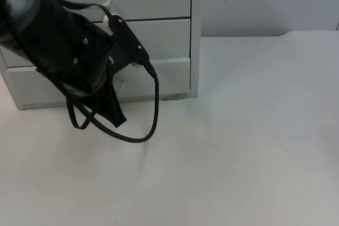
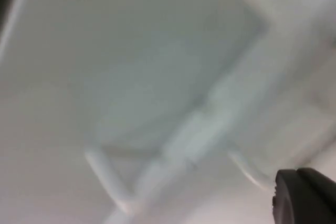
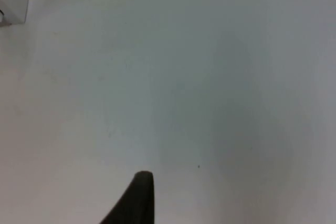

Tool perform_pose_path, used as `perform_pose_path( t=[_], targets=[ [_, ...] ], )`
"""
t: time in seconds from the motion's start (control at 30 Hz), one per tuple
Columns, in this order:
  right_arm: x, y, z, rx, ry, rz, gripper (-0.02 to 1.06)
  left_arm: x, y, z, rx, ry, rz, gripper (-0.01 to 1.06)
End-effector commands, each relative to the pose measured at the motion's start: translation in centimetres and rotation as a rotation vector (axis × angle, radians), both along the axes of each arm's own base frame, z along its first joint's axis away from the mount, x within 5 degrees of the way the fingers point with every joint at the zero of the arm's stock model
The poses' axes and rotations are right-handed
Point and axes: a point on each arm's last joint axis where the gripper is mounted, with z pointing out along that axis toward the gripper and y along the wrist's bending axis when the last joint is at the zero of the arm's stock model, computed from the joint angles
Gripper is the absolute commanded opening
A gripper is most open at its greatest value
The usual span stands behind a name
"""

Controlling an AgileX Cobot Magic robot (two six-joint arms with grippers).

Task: Open the drawer with the left hand, place the block into the drawer with the right hand, then close the drawer with the left hand.

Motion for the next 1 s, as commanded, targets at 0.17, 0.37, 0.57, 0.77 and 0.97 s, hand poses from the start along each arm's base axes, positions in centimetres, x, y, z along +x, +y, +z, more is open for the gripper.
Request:
perform_pose_path(
  t=[0.17, 0.37, 0.57, 0.77, 0.97],
  targets=[
    [0.1, 0.1, 0.1, -0.005, -0.013, 0.004, 1.05, -4.8, -1.5, 4.9, -0.136, 0.093, 0.028, 0.00],
    [0.0, 0.1, 0.1, 0.002, -0.008, 0.005, 1.05, -7.6, -1.6, 8.7, -0.308, 0.238, 0.018, 0.00],
    [0.0, 0.1, 0.0, 0.002, -0.001, 0.006, 1.05, -9.2, -1.5, 11.6, -0.459, 0.255, 0.027, 0.00],
    [0.0, 0.1, 0.0, 0.002, -0.001, 0.006, 1.05, -9.6, -0.2, 13.6, -0.497, 0.214, 0.041, 0.00],
    [0.0, 0.1, 0.0, 0.006, 0.001, 0.006, 1.05, -8.6, 3.9, 15.2, -0.596, 0.210, 0.139, 0.00]
  ],
)
